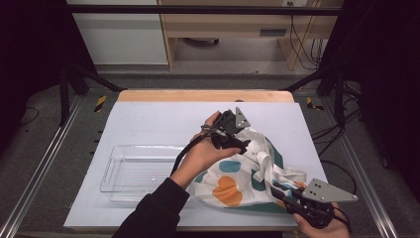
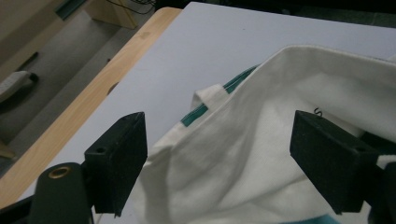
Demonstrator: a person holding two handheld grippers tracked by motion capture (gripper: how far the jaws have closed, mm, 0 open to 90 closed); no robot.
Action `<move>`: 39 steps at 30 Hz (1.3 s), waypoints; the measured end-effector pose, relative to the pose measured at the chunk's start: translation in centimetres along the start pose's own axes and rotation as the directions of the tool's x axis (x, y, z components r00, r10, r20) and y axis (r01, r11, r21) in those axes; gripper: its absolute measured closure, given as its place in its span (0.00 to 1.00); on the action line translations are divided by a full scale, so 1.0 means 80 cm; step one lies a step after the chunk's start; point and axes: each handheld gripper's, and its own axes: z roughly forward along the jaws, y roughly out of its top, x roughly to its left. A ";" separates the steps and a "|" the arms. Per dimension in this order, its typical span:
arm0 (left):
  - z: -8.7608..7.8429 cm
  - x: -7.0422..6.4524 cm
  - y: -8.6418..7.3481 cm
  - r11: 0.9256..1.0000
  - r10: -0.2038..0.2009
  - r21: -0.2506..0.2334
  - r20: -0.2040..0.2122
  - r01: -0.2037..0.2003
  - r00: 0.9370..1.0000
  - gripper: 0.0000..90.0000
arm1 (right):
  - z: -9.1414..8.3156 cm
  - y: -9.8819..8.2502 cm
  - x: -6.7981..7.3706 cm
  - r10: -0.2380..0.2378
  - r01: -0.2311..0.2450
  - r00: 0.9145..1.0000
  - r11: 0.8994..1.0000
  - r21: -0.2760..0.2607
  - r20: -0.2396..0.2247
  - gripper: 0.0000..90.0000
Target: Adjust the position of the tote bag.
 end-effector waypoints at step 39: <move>-0.002 -0.044 -0.071 0.993 -0.109 -0.032 0.102 0.113 0.989 0.97 | -0.019 -0.005 -0.007 0.012 -0.012 1.000 1.000 -0.005 -0.004 0.84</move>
